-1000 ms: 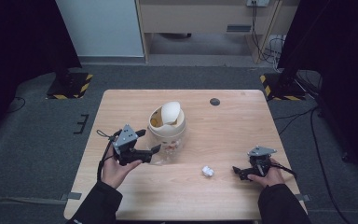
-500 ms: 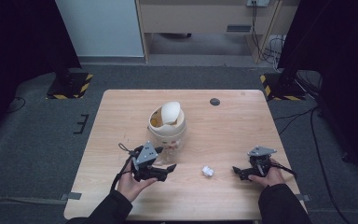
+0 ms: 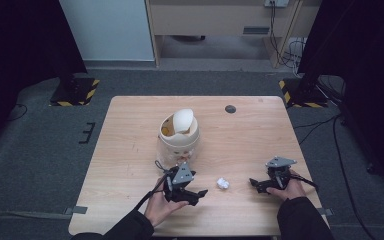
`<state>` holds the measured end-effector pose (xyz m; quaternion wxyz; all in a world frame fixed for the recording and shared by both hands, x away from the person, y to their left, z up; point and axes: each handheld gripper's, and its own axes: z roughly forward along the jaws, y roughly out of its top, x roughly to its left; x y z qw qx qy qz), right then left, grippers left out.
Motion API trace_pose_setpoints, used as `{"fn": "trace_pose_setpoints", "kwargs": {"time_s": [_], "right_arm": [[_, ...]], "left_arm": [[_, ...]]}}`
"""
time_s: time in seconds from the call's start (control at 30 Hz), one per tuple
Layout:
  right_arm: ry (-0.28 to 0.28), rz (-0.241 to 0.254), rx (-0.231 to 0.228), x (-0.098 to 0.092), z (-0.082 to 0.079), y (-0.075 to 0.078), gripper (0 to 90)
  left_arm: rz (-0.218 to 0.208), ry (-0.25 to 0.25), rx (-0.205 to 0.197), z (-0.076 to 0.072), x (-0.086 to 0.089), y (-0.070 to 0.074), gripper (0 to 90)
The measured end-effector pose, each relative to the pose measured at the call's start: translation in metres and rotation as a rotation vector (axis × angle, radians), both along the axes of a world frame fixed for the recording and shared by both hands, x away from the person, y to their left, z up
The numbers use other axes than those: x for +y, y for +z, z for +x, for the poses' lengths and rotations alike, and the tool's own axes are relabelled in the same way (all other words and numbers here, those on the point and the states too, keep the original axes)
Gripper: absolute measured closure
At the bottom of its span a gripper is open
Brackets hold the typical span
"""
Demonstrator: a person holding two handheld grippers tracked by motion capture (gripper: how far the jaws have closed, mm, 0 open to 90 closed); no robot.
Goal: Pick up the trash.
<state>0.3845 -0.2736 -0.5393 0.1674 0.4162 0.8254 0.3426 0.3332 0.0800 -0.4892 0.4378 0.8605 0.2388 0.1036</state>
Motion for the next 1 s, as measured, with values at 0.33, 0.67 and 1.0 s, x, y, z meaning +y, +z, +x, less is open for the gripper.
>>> {"fn": "trace_pose_setpoints", "kwargs": {"time_s": [0.33,0.67,1.0], "right_arm": [[0.000,0.001,0.000,0.000,0.000,0.000,0.5],[0.000,0.000,0.000,0.000,0.000,0.000,0.5],[0.000,0.000,0.000,0.000,0.000,0.000,0.5]], "left_arm": [[-0.022,0.014,0.033,0.007,-0.027,-0.009,29.4],[-0.006,0.039,0.067,0.016,-0.057,-0.019,33.1],[0.027,0.053,0.079,0.023,-0.073,-0.026,34.0]]}}
